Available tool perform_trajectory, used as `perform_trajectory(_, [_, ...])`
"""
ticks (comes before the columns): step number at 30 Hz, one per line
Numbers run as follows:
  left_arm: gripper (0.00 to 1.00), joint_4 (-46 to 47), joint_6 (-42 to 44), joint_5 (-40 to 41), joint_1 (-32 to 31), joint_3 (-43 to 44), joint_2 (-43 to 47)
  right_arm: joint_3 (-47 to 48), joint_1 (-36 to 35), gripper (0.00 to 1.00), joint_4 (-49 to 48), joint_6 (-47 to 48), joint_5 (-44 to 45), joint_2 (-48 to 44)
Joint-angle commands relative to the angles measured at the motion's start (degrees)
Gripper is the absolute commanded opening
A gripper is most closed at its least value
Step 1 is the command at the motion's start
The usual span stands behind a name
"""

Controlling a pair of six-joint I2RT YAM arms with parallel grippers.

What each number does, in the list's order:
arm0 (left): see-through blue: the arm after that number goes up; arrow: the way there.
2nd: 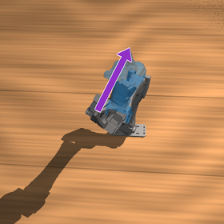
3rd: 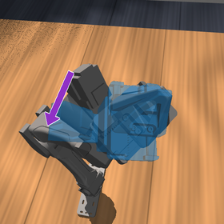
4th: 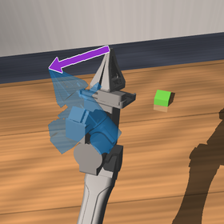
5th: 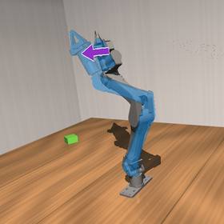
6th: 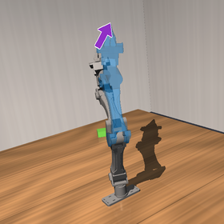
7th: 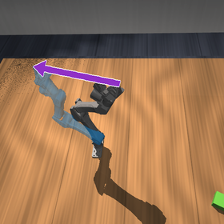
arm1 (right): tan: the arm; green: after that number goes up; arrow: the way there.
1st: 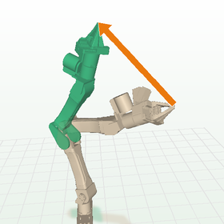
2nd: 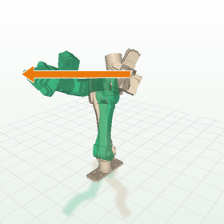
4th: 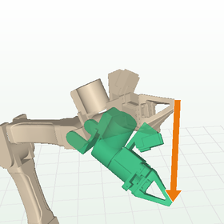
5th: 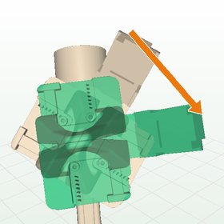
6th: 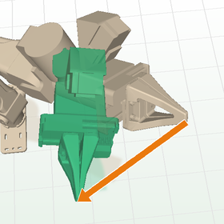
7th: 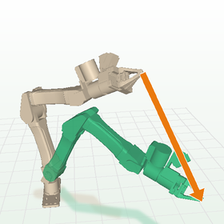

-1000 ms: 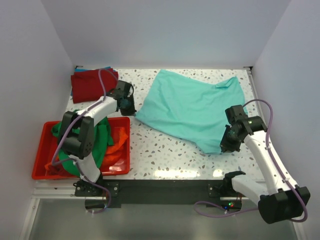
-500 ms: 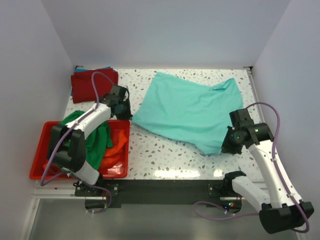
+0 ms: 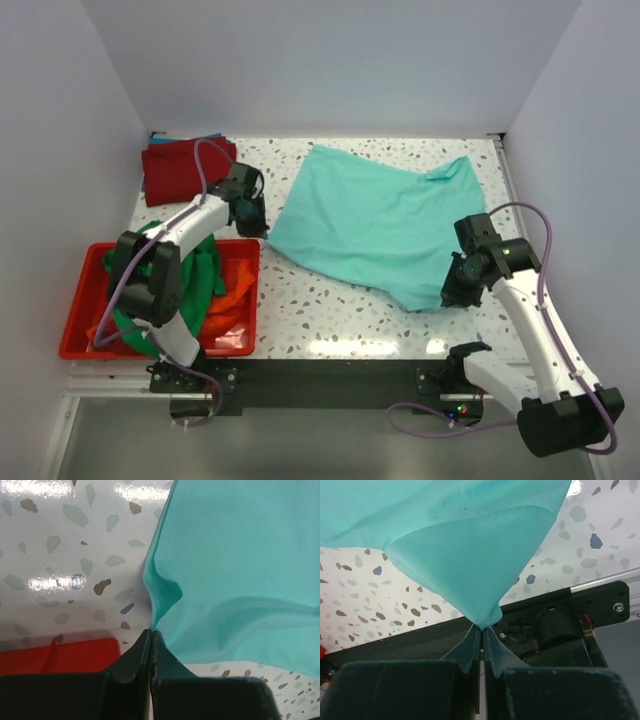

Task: Fold and stack the t-shirts
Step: Fold the tshirt

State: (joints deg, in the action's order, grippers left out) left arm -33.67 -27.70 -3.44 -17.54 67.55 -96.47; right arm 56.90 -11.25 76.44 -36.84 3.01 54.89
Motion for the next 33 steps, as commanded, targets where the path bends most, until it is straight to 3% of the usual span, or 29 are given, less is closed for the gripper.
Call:
perform_trajectory(1, [0.00, -1.3, 1.9, -2.9, 0.1, 5.5, -3.3, 1.6, 0.1, 0.00, 0.7, -0.4, 1.4, 2.1])
perform_trajectory(14, [0.00, -3.3, 1.0, -9.3, 0.1, 23.2, -17.3, 9.1, 8.0, 0.00, -12.0, 7.4, 3.1, 16.9])
perform_trajectory(27, [0.00, -2.8, -1.0, -15.6, 2.5, 33.4, -24.8, 20.6, 12.8, 0.00, -14.4, 11.3, 6.4, 30.6])
perform_trajectory(33, [0.00, -3.0, -2.1, -14.8, 3.5, 37.0, -25.8, 24.7, 15.0, 0.00, -14.5, 12.8, 6.8, 34.7])
